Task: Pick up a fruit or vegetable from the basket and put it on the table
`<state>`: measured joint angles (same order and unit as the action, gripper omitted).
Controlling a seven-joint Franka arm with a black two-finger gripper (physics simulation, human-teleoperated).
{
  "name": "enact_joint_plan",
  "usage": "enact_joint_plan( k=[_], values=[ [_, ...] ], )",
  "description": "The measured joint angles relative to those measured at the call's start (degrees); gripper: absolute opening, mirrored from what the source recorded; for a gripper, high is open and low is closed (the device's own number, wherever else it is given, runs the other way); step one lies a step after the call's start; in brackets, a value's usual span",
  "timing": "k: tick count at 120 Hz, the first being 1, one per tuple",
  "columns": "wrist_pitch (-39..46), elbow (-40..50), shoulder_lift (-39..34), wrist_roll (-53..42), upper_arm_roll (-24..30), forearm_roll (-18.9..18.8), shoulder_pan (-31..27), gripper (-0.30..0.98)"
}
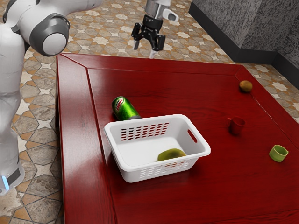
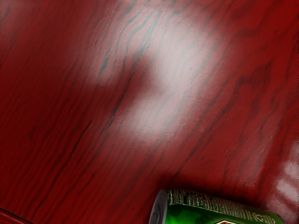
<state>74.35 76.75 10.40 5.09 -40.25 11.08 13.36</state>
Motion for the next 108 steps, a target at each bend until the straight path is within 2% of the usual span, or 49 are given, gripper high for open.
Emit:
enact_joint_plan(
  k=[22, 31, 41, 46, 60, 64, 79, 95, 108],
  values=[
    [1.5, -0.1, -0.1, 0.7, -0.2, 0.6, -0.5, 0.69],
    [1.3, -4.0, -3.3, 1.0, -0.1, 1.0, -0.2, 0.69],
    [1.4, -6.2, -5.7, 1.3, 7.3, 2.7, -1.4, 0.69],
    [1.6, -6.2, -5.9, 1.5, 10.5, 4.5, 0.1, 0.69],
    [2.3, -4.7, -1.3, 2.4, 13.2, 8.6, 5.4, 0.68],
    [3.0, -2.4, -1.0, 2.8, 13.3, 9.2, 7.0, 0.68],
    [8.3, 13.4, -9.4, 4.1, 13.0, 10.6, 12.0, 0.68],
    [13.7, 23.2, -15.5, 5.7, 13.1, 11.3, 14.2, 0.67],
    [18.5, 28.6, -16.9, 6.7, 13.4, 10.3, 15.7, 0.67]
  ],
)
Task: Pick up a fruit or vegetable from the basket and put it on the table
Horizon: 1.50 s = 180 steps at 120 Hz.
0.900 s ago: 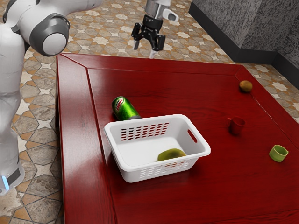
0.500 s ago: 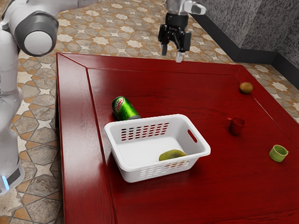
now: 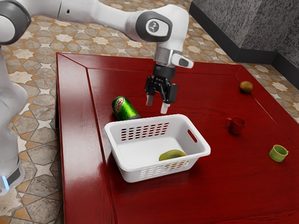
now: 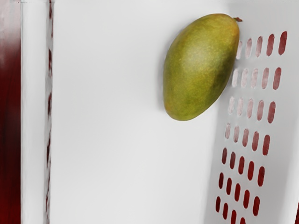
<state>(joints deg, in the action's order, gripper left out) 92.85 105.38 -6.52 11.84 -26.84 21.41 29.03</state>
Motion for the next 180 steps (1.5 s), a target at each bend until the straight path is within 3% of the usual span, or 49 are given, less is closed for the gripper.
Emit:
enact_joint_plan(
  k=[21, 52, 92, 180],
  values=[
    [8.6, 5.2, -0.1, -0.8, -0.3, -6.3, 2.2, 0.68],
    [15.1, 5.9, 0.4, -3.4, -0.2, -8.1, 6.5, 0.68],
    [19.1, 5.7, 5.2, -6.7, -0.2, -1.9, 8.4, 0.67],
    [20.9, 6.7, 8.4, -13.3, -0.5, 0.9, 10.2, 0.66]
  ],
)
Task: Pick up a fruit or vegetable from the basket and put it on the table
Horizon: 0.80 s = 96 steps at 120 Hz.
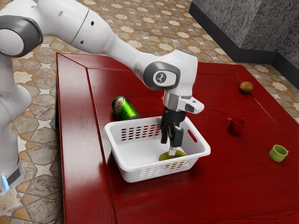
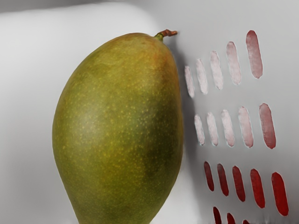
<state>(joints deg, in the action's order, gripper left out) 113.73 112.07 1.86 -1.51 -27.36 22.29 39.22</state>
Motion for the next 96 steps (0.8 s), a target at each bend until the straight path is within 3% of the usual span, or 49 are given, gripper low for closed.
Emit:
enact_joint_plan(
  k=[44, 96],
  values=[
    [-0.2, -0.2, 2.3, -1.5, -0.3, 4.0, -2.3, 0.65],
    [-0.4, -0.3, 2.6, -2.8, -0.6, 5.1, -1.8, 0.64]
  ],
)
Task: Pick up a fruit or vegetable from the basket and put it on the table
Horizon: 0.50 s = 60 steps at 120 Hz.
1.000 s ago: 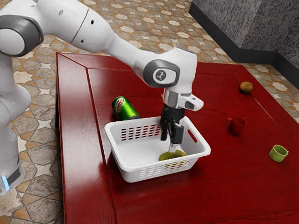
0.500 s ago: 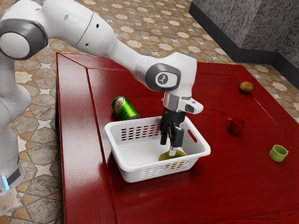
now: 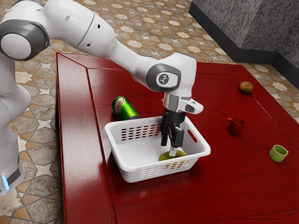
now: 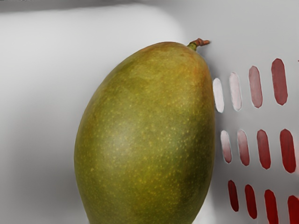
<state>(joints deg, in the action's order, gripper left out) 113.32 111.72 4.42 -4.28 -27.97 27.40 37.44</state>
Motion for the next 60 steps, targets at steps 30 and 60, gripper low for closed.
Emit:
enact_joint_plan(
  k=[30, 60],
  values=[
    [0.1, -0.2, 1.0, -0.4, 0.1, 0.3, 0.4, 0.63],
    [0.2, -0.3, 1.6, -0.8, 0.1, 0.7, 0.1, 0.63]
  ],
)
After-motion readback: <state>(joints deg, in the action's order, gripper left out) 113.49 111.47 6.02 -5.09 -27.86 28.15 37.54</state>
